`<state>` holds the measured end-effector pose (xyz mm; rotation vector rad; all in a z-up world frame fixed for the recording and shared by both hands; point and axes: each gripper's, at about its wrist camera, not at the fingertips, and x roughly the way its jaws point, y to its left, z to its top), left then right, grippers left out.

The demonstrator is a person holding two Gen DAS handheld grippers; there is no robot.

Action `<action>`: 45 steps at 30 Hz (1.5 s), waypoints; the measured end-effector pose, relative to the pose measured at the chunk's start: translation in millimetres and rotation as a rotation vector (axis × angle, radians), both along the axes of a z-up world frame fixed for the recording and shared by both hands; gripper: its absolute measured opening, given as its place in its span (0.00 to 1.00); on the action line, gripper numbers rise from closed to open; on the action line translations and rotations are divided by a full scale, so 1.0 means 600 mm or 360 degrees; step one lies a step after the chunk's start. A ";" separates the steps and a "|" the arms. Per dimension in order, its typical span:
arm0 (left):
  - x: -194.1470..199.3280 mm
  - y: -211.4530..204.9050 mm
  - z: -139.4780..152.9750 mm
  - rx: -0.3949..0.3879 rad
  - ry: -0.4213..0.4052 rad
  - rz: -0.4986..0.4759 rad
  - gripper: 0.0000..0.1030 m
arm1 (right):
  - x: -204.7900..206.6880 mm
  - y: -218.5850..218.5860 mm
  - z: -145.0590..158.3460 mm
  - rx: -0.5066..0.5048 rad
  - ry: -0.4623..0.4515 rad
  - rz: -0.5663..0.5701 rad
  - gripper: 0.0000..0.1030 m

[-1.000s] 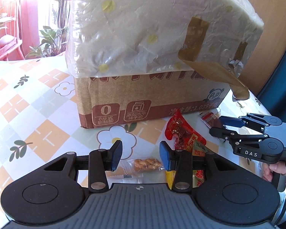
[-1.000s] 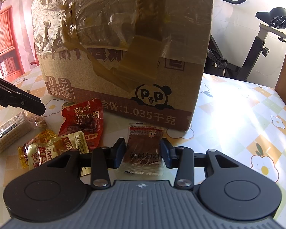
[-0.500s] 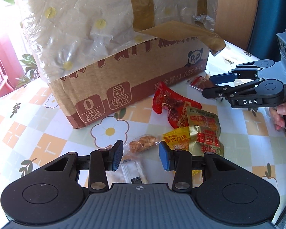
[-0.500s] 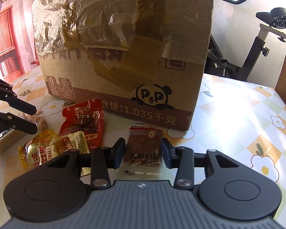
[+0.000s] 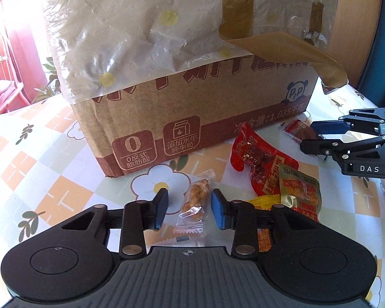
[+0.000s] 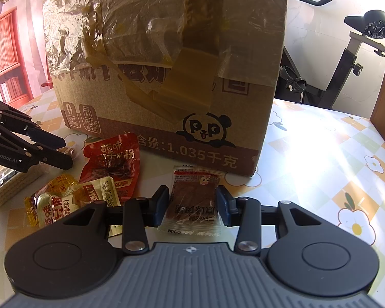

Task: Organize snacks
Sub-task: 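Close the left tool on the clear peanut packet, then lift the peanut and jerky packets up and carry them over the box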

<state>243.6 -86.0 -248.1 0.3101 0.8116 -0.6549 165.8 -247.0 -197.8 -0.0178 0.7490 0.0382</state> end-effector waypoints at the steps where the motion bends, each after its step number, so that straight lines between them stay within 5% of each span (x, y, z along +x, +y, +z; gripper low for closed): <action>1: -0.003 -0.002 0.000 0.0009 -0.0006 0.0008 0.20 | 0.000 0.000 0.000 0.0000 0.0000 0.0000 0.42; 4: -0.012 -0.007 0.001 0.0018 -0.0044 0.0082 0.20 | 0.000 0.000 0.000 -0.0001 0.0001 0.0000 0.42; 15: -0.045 0.015 0.056 -0.0263 -0.0122 0.0363 0.20 | 0.001 0.004 0.004 -0.0014 0.0012 0.0051 0.39; 24: -0.060 0.017 0.090 -0.0335 -0.0141 0.0431 0.20 | -0.027 0.004 0.034 -0.0013 -0.0039 0.0094 0.39; 45: -0.095 0.008 0.202 -0.0486 -0.0461 0.0458 0.20 | -0.070 0.043 0.194 0.0017 -0.0503 0.0293 0.39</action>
